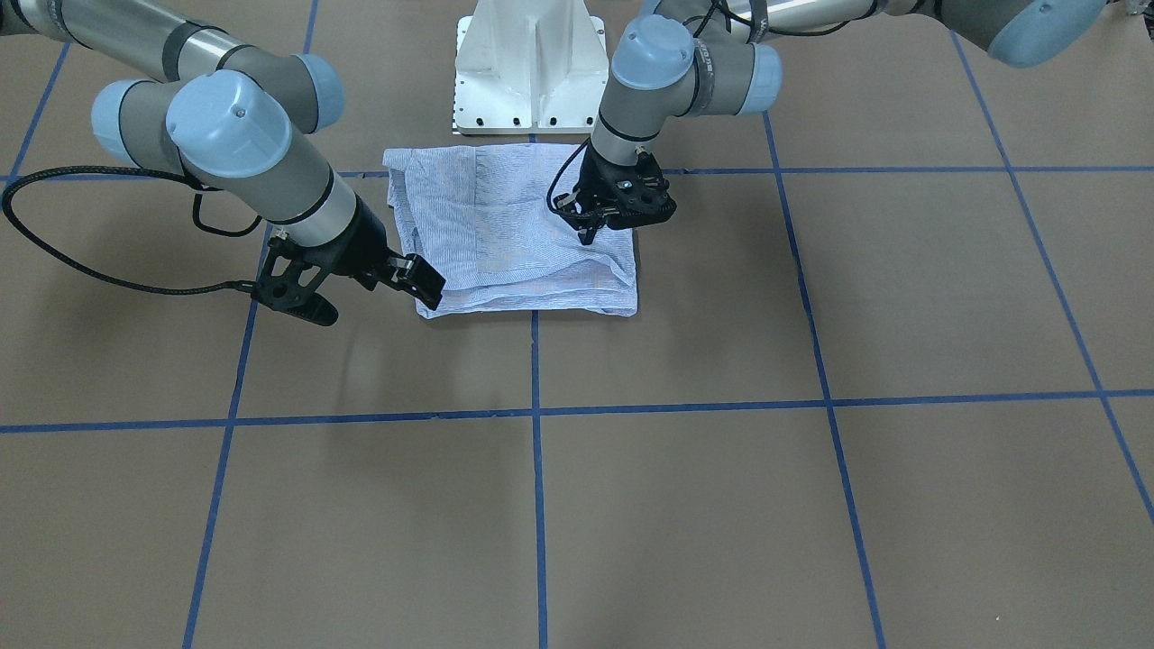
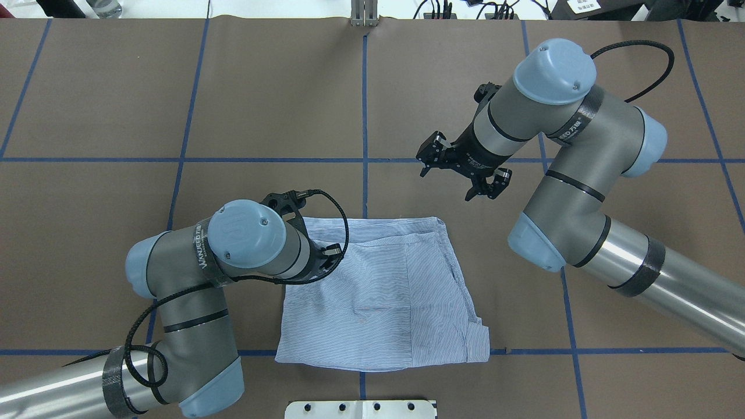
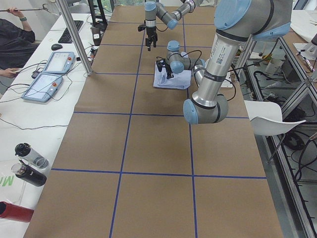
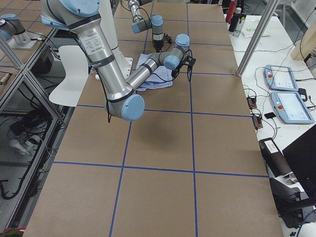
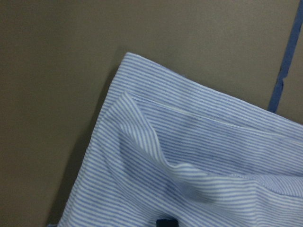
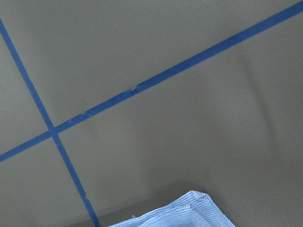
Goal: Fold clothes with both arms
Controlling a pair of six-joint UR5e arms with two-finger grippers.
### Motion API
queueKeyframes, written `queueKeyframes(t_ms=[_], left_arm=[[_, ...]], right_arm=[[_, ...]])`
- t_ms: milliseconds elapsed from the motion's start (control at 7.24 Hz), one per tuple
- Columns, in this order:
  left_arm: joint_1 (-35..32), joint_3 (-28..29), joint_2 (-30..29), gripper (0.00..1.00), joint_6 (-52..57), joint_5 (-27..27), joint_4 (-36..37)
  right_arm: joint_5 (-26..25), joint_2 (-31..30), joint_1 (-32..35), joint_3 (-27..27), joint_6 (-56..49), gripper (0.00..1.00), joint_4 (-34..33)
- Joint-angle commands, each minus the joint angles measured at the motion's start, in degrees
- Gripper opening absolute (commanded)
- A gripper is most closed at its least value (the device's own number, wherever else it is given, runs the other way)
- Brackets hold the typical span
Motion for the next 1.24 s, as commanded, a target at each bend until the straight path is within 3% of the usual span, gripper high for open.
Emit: queueKeyframes(t_ms=[0,276,690,966,1104], left_arm=[[-2.53,4.78,-0.13,0.00,2.60,0.77,-4.29],[-4.90,9.02,-1.70,0.00,2.89,0.69,-8.44],[-7.36,8.94,-3.02,0.00,3.77,-0.01,-8.36],[-13.40,5.89,-2.42,0.04,7.51,-5.78,-7.48],[-16.22,4.47,-0.76,0.74,9.37,-6.60,-7.48]], right_arm=[[0.11,-0.88,0.45,0.36,-0.07,1.00,-0.01],[0.11,-1.14,0.54,0.71,-0.07,1.00,-0.01],[0.02,-1.49,0.80,1.50,-0.16,1.00,-0.01],[-1.03,-2.37,3.86,2.90,-0.42,1.00,0.07],[-1.03,-2.37,5.70,3.69,-4.25,1.00,-0.01]])
